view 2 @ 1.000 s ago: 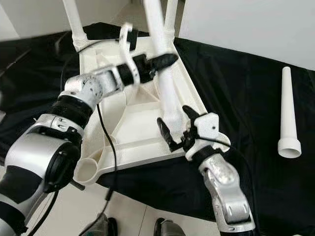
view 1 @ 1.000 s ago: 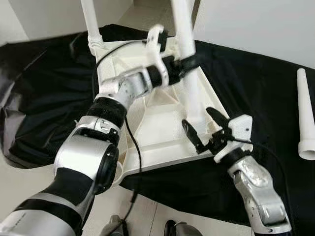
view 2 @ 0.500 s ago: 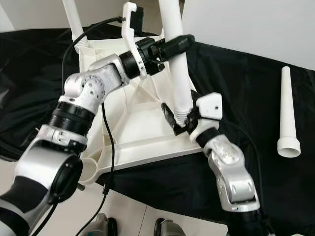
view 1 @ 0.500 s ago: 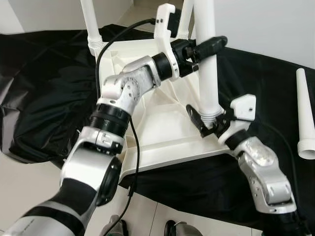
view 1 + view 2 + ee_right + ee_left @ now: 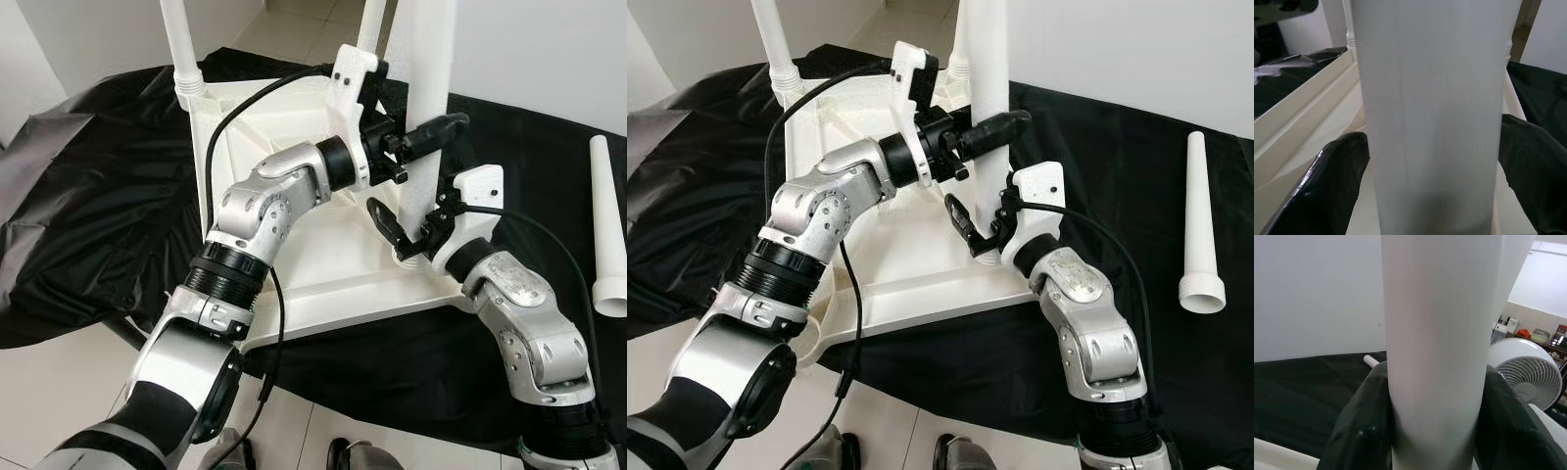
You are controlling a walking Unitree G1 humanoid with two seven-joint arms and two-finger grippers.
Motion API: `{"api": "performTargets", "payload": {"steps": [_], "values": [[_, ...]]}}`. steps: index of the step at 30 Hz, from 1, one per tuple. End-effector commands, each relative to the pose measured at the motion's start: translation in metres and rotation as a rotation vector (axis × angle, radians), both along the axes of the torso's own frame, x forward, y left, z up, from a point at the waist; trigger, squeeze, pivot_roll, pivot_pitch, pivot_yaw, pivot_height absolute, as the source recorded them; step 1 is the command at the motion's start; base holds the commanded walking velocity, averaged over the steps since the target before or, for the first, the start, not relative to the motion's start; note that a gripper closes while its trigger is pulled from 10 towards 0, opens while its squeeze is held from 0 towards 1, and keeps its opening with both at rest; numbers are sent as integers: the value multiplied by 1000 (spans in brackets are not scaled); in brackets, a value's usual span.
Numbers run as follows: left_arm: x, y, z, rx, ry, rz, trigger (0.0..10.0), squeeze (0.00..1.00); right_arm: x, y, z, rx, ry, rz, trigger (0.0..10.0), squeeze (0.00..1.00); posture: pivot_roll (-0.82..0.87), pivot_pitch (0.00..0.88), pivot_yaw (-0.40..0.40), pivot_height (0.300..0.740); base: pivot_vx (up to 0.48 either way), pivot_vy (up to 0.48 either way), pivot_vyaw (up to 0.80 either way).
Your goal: Building children table
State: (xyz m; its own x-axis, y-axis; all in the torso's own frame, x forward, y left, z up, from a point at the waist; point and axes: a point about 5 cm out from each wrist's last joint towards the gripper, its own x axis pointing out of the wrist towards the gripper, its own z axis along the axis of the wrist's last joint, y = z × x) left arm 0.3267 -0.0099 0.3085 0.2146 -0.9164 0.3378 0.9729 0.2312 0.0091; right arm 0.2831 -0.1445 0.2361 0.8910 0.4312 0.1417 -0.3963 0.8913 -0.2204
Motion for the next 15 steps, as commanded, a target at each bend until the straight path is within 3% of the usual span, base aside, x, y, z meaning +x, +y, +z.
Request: {"api": "performTargets", "payload": {"steps": [1,5,8,9,10,11,14,15], "values": [[-6,-4,3,-6,-38,-16,10000,0,-1,1,2,-2,8,3,10000,0,14,148,-42,740,0,0,0],[-12,-7,3,-18,-50,-21,10000,0,2,2,3,3,28,-3,10000,0,14,148,-40,740,0,0,0],[-15,-9,3,-22,-55,-25,10000,0,4,3,3,1,41,-10,9255,0,17,149,-42,740,0,0,0],[-18,-10,3,-20,-62,-30,10000,0,5,4,4,2,42,-12,5647,0,18,149,-42,740,0,0,0],[-18,-10,3,-20,-62,-30,10000,0,5,4,4,2,42,-12,5647,0,18,149,-42,740,0,0,0],[-18,-10,3,-25,-58,-26,10000,0,6,5,5,8,42,-10,4549,0,19,148,-43,740,0,0,0],[-18,-9,3,-28,-53,-21,10000,0,6,6,6,10,41,-6,4549,0,19,148,-43,740,0,0,0],[-18,-9,4,-29,-54,-22,10000,0,6,5,6,6,41,-11,2314,0,18,148,-44,740,0,0,0]]}}
